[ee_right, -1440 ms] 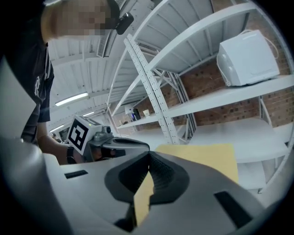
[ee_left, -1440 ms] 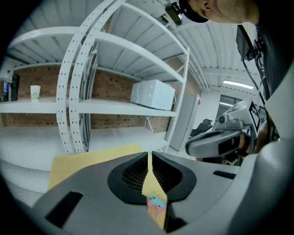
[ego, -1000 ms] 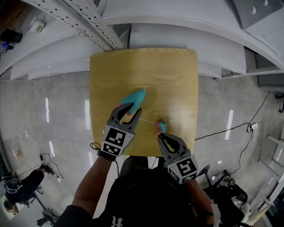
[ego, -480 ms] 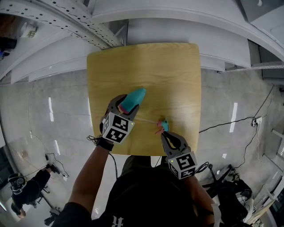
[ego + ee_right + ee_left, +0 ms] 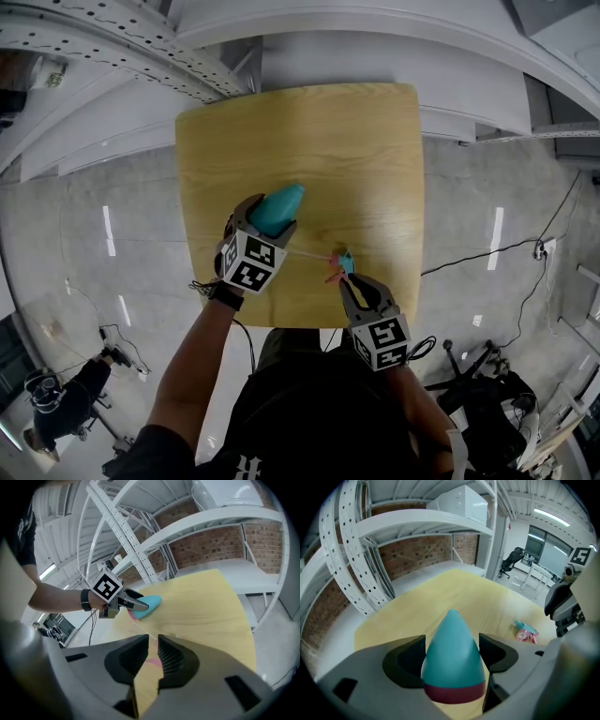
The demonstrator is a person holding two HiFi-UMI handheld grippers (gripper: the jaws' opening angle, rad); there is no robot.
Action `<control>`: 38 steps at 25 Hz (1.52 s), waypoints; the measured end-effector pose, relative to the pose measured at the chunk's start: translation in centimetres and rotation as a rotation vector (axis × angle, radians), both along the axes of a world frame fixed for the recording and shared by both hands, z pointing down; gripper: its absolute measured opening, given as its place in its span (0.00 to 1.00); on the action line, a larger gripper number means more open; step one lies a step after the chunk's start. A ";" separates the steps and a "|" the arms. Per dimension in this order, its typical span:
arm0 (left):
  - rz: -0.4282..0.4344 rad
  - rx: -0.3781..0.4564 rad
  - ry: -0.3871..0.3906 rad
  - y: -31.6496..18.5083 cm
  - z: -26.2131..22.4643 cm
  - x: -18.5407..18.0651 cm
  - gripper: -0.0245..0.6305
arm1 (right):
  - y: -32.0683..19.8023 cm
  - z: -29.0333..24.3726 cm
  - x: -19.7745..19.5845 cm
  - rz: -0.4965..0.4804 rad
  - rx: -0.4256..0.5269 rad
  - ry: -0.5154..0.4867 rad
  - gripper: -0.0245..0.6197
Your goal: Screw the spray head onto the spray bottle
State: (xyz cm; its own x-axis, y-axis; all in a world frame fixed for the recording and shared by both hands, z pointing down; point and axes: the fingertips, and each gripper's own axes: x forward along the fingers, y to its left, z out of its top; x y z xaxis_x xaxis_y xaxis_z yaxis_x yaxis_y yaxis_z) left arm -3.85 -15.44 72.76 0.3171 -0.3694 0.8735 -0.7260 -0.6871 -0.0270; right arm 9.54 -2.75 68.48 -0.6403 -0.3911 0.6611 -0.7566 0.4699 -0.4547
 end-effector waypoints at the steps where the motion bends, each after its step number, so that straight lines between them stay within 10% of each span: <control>1: -0.002 0.004 0.006 -0.1 0.2 0.1 0.55 | 0.1 0.2 0.1 0.004 -0.003 0.000 0.09; 9: 0.033 0.013 0.070 0.7 2.6 1.5 0.70 | 0.1 2.5 0.8 0.037 -0.019 0.057 0.11; 22: 0.094 0.229 -0.043 0.3 2.0 2.7 0.70 | -0.9 7.8 0.4 0.016 -0.090 0.307 0.36; 38: -0.031 0.139 0.261 -0.2 -0.2 0.6 0.68 | -0.8 4.3 1.2 -0.014 -0.076 0.274 0.31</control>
